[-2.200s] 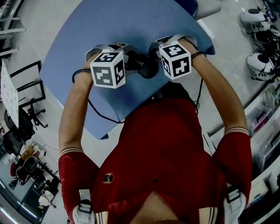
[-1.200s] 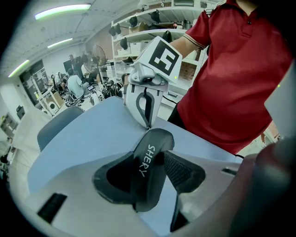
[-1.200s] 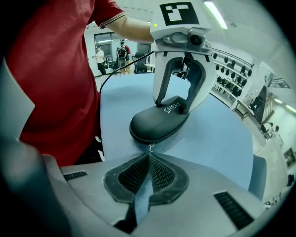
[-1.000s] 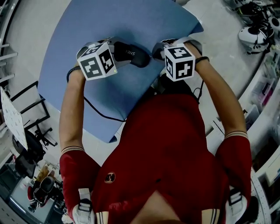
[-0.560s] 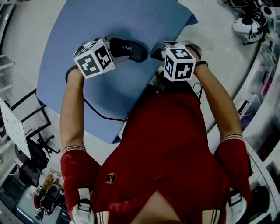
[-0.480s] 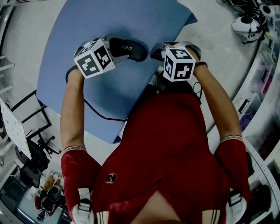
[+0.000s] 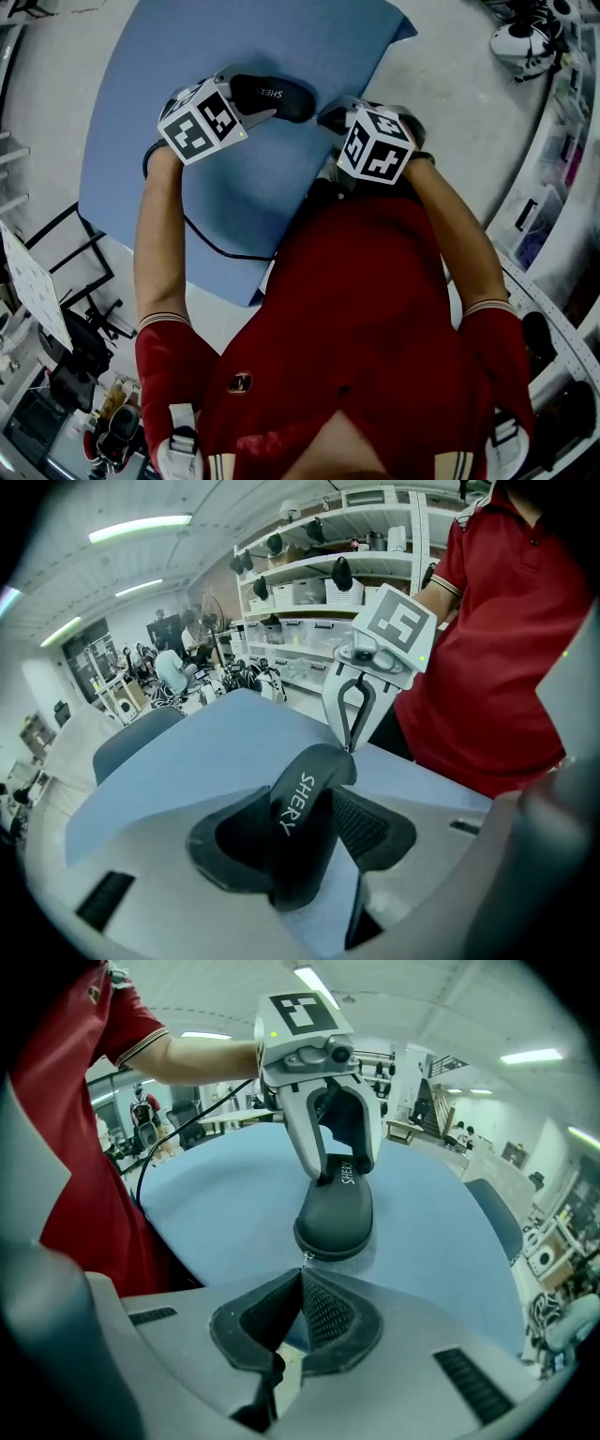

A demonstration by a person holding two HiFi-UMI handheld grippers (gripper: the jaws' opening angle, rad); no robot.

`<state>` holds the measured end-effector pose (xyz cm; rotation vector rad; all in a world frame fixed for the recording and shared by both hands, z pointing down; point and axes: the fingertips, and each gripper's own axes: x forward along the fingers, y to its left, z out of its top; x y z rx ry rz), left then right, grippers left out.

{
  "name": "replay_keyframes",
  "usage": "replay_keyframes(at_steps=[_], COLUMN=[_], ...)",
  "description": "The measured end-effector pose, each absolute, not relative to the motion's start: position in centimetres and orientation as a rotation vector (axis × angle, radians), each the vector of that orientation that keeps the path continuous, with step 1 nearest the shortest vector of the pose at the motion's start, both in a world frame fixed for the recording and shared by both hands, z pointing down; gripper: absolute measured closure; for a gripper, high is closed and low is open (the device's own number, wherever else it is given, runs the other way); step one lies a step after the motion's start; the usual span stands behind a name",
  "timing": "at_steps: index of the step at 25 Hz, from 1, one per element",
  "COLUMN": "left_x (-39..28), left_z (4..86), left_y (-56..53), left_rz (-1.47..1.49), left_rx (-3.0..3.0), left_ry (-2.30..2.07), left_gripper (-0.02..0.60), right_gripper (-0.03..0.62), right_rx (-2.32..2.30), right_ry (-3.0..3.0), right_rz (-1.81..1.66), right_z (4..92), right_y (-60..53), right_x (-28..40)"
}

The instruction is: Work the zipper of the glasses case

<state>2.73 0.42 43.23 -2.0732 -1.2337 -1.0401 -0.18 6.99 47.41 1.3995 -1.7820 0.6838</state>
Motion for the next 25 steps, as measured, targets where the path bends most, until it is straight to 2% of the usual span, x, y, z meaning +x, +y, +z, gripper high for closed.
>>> replay_keyframes(at_steps=[25], left_x=[3.0], left_z=[43.3], left_y=[0.3], left_rz=[-1.003], left_rx=[-2.157], left_ry=[-1.229], left_gripper=[0.39], right_gripper=[0.592], right_rx=[1.871], right_ry=[-1.688], right_rz=[1.095], right_z=[48.0], right_y=[4.3], right_x=[-2.2])
